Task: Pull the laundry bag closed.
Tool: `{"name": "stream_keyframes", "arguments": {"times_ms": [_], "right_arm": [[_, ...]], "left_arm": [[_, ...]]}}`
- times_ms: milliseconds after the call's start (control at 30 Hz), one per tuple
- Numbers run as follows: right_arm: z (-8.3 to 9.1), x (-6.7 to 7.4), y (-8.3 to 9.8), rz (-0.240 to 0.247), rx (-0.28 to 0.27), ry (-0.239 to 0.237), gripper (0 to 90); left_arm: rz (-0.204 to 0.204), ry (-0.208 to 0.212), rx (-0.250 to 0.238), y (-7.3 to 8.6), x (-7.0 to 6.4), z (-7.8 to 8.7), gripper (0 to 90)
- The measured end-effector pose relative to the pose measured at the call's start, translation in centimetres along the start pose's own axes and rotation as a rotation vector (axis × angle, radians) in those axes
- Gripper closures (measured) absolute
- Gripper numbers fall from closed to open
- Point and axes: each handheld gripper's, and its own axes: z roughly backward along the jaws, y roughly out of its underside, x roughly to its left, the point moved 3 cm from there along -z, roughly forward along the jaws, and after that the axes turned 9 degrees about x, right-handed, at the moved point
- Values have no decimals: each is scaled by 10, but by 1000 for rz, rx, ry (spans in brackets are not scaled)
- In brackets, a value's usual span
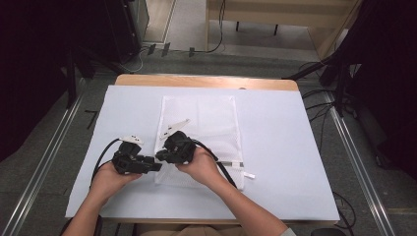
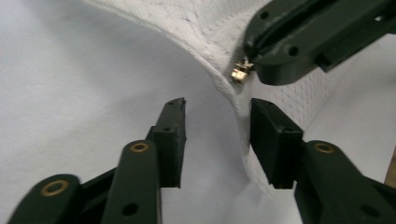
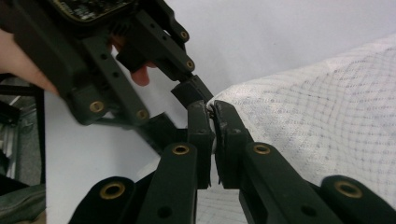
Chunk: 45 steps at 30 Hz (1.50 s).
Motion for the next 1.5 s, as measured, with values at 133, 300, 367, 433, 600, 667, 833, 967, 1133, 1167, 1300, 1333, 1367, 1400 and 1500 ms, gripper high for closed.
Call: {"name": "stream_keyframes", "arguments": {"times_ms": [133,300,367,433,600,667,833,967,1133,1167,1300,1333,1367,1400,1500], "right_arm": [[2,0,1,9,-1,-33,875],[3,0,2,2,0,-50,875],[3,0,3,6,1,-53,875],[3,0,3,5,2,-61,875],[2,-1,4,15,13,-64,875],[2,-1,4,18,14,-65,875],[1,-2,5,17,18,-69,876],[1,-4,6,15,26,-67,876],[-3,-6,9,12,38,-67,877],[-3,-6,9,8,36,-64,877],[-3,-8,11,1,36,-65,879],[-3,-8,11,3,36,-64,879],[-3,-8,11,2,36,-67,879],[-4,-8,12,2,34,-66,880],[-4,-10,14,8,38,-57,881]], "left_arm": [[-1,18,-5,-1,1,-1,648],[-23,18,-10,-3,2,0,696],[-36,18,-8,-3,1,-1,729],[-46,22,-7,-4,0,-1,760],[-65,23,-4,-4,-1,-1,803],[-71,26,-2,-4,-2,0,835],[-53,43,4,-5,-2,1,873],[-32,63,29,-5,-3,1,878],[-29,61,48,-6,-4,0,881],[-29,59,47,-6,-4,0,882],[-28,61,48,-6,-3,1,884],[-29,60,49,-6,-3,1,884],[-29,60,47,-5,-4,1,885],[-30,58,47,-6,-4,1,885],[-31,57,47,-6,-4,1,887]]}}
